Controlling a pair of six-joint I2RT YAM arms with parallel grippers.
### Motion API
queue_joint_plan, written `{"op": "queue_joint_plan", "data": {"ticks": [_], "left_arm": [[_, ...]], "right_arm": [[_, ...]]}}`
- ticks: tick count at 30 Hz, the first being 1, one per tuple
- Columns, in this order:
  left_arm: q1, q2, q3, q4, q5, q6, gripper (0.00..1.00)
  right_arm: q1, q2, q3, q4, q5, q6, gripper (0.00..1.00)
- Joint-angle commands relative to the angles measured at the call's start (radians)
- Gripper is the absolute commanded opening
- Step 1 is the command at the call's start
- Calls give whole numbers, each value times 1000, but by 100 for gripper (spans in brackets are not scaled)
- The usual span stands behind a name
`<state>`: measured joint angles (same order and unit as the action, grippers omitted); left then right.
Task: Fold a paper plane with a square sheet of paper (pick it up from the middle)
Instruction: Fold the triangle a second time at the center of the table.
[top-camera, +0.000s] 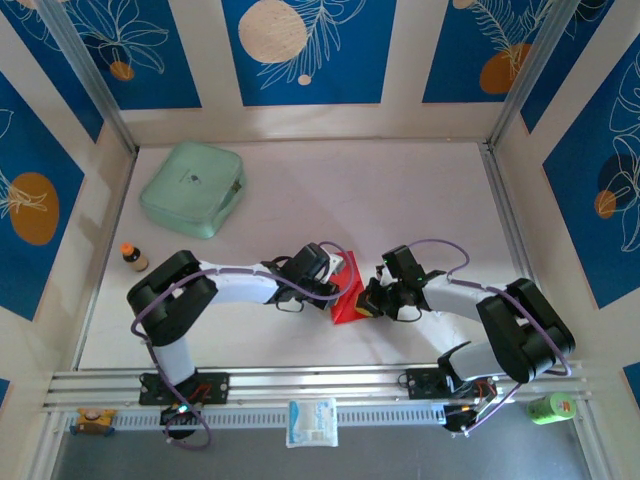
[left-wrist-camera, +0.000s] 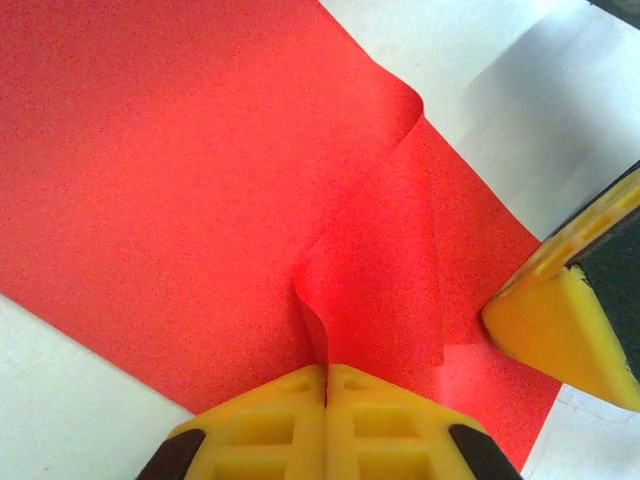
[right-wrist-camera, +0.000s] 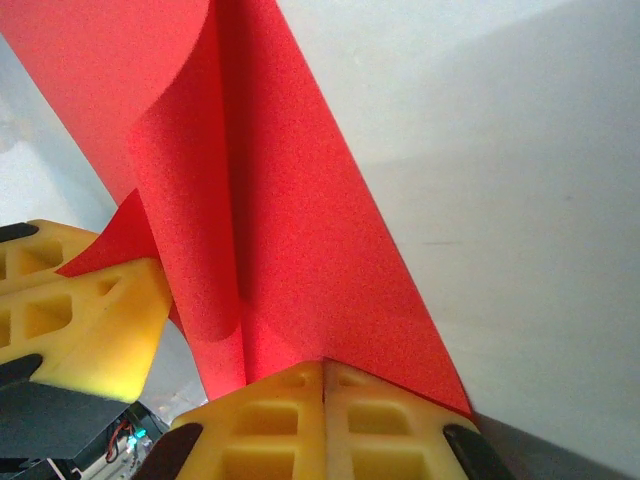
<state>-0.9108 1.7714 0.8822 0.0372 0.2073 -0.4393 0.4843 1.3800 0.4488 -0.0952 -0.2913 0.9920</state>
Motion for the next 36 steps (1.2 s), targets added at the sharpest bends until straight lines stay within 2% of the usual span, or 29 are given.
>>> {"op": "queue_joint_plan", "data": {"ticks": [1, 13, 22, 36], "left_arm": [[8, -6, -13, -1, -10, -3, 0], [9, 30, 13, -10, -1, 3, 0], [10, 31, -9, -1, 4, 1, 0], [11, 35, -3, -6, 10, 5, 0]], "right_arm": [[-6, -1, -10, -40, 3, -11, 0], [-11, -6, -8, -35, -6, -15, 0], [-10, -85, 7, 93, -69, -4, 0], [25, 79, 68, 226, -117, 27, 0]]}}
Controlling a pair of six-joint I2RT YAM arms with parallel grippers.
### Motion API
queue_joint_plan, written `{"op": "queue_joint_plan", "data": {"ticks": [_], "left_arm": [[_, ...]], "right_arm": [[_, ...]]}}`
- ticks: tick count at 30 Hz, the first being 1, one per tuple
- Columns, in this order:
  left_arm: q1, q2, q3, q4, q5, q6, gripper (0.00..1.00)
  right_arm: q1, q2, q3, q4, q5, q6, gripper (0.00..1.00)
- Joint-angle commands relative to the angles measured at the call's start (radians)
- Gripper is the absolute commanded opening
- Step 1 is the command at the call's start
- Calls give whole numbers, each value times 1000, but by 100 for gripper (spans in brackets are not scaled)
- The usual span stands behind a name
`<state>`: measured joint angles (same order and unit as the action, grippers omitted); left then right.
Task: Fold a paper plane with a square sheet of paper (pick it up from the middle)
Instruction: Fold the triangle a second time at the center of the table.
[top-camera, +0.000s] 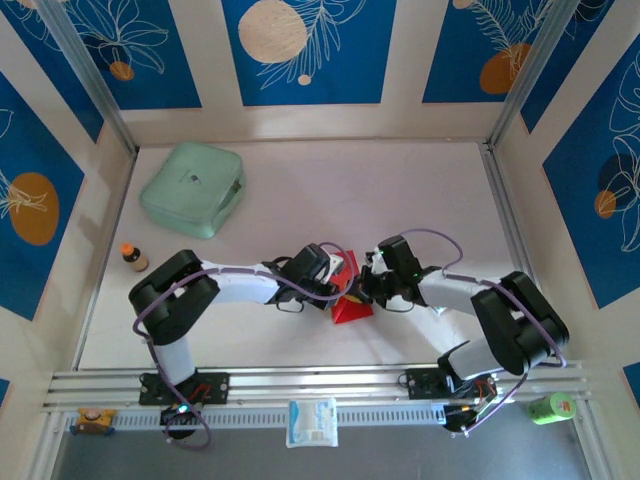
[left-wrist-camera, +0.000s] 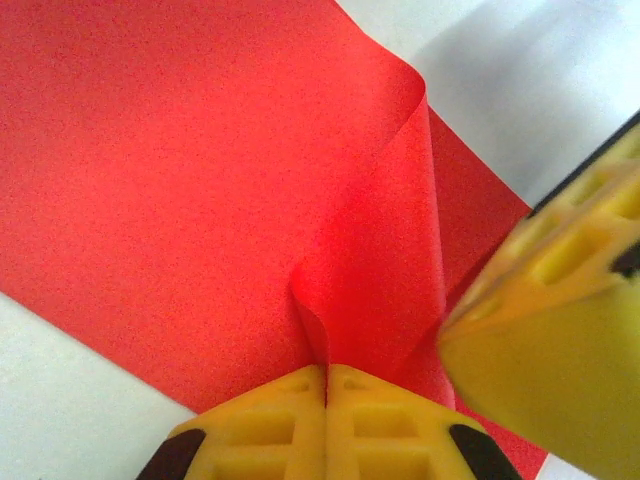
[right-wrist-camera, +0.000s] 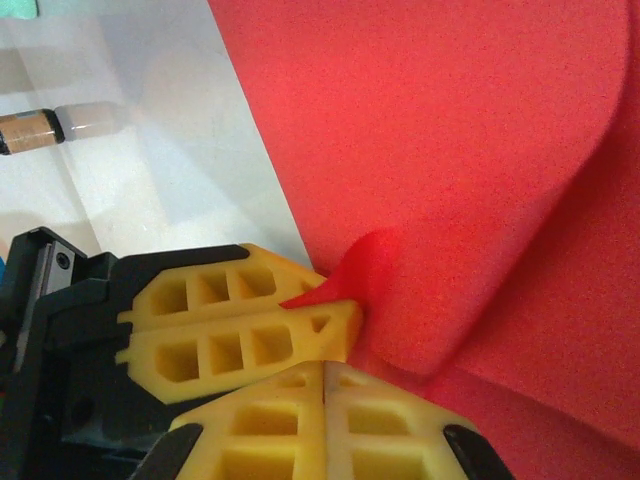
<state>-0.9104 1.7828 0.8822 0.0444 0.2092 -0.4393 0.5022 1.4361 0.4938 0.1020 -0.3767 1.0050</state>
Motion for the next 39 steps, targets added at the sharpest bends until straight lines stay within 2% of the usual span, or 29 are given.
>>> {"op": "queue_joint_plan", "data": {"ticks": [1, 16, 25, 29, 36, 39], "left_arm": [[11, 24, -3, -15, 7, 5, 0], [17, 30, 0, -28, 10, 12, 0], [18, 28, 4, -41, 9, 13, 0], [18, 27, 3, -35, 12, 12, 0], [18, 29, 1, -39, 12, 16, 0], [19, 27, -1, -38, 13, 16, 0]], "right_arm": [[8, 33, 26, 33, -33, 14, 0], [1, 87, -87, 64, 20, 26, 0], [-21, 15, 25, -56, 31, -28, 0], [-37, 59, 53, -75, 47, -60, 0], [-56, 116, -14, -68, 97, -51, 0], [-69, 118, -42, -17, 63, -36, 0]]}}
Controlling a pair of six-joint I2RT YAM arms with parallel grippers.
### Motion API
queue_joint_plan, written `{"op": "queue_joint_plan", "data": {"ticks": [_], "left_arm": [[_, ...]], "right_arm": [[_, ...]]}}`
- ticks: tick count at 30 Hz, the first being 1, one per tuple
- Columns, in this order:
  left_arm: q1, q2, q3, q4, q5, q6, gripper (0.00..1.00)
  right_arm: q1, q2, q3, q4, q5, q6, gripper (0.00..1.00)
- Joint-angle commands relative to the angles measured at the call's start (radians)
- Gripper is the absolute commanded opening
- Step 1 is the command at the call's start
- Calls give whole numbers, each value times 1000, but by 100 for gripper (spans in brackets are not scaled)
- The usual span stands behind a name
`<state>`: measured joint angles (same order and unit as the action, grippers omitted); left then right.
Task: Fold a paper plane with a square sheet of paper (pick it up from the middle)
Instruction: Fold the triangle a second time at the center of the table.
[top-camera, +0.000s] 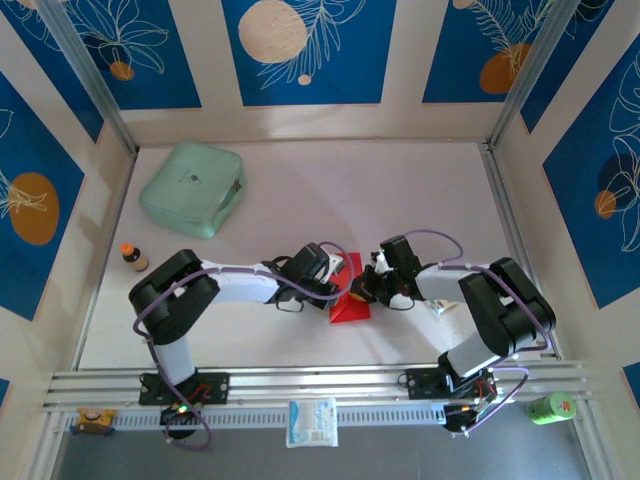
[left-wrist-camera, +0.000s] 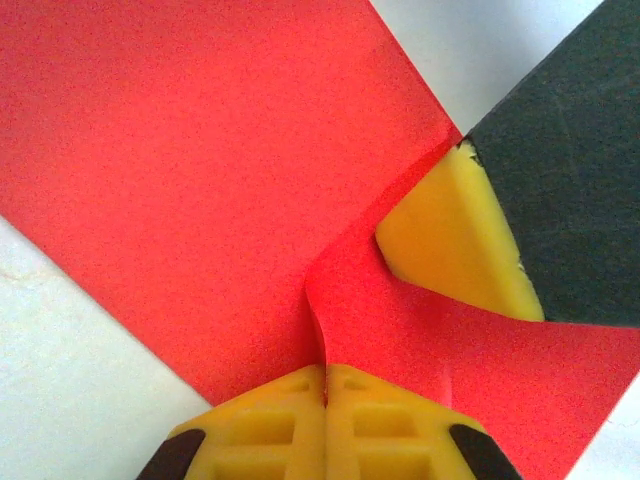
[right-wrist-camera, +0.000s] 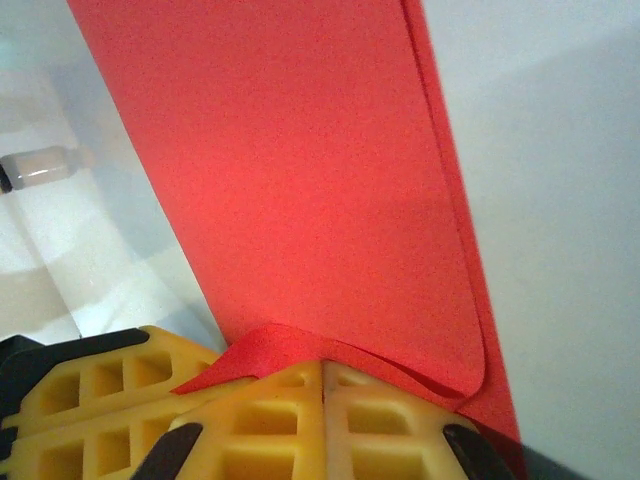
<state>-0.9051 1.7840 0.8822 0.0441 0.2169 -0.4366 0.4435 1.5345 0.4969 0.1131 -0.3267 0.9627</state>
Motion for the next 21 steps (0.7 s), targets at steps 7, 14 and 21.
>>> {"op": "queue_joint_plan", "data": {"ticks": [7, 14, 21], "left_arm": [[15, 23, 0, -45, 1, 15, 0], [15, 23, 3, -52, 4, 18, 0], [15, 22, 0, -52, 2, 19, 0]], "right_arm": [[-58, -36, 30, -56, -57, -20, 0], [-98, 12, 14, -104, -2, -69, 0], [-140, 36, -52, -61, 19, -33, 0]]}}
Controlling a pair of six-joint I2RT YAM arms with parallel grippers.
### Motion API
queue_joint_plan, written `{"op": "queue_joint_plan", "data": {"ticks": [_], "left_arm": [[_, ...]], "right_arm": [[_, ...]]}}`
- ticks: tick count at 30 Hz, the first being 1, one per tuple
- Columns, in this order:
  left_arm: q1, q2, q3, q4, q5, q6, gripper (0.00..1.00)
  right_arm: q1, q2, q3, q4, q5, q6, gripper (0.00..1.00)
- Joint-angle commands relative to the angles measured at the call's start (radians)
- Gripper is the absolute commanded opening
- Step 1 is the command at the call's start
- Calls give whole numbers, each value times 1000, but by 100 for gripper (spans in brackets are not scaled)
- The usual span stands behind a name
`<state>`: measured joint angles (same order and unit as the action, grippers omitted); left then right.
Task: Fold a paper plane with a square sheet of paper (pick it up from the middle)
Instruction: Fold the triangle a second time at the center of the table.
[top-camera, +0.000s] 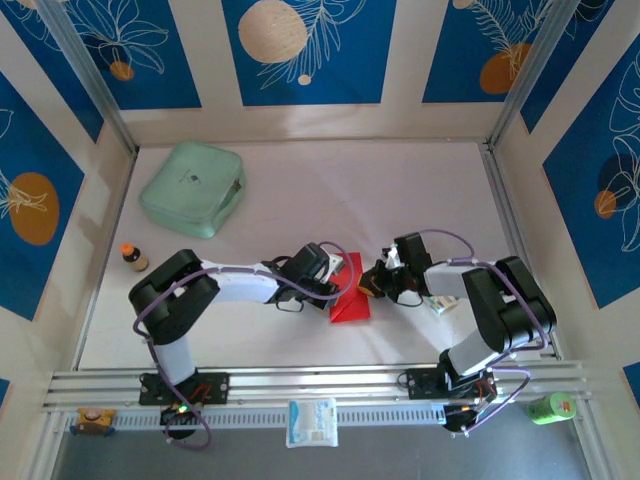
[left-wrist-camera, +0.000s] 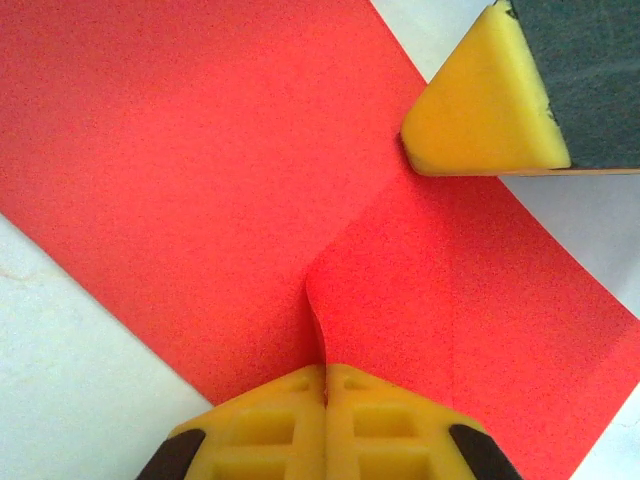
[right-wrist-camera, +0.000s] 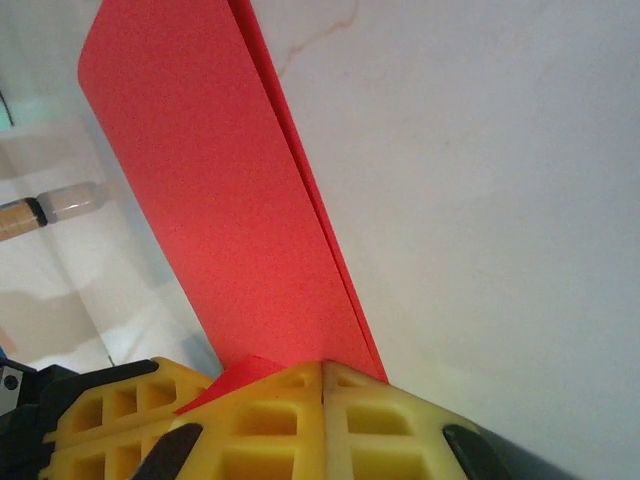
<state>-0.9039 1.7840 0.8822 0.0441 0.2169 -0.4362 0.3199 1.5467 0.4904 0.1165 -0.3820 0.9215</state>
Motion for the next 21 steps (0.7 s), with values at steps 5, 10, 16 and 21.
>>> {"op": "queue_joint_plan", "data": {"ticks": [5, 10, 16, 21], "left_arm": [[16, 15, -2, -59, 0, 21, 0], [15, 10, -4, -58, -2, 21, 0], [15, 11, -6, -52, -1, 19, 0], [15, 11, -8, -52, 1, 19, 0]], "right_arm": [[-53, -46, -42, -34, 36, 27, 0], [-23, -136, 15, -134, 46, -32, 0], [66, -176, 10, -106, 18, 1, 0], [130, -111, 14, -38, -2, 35, 0]]}}
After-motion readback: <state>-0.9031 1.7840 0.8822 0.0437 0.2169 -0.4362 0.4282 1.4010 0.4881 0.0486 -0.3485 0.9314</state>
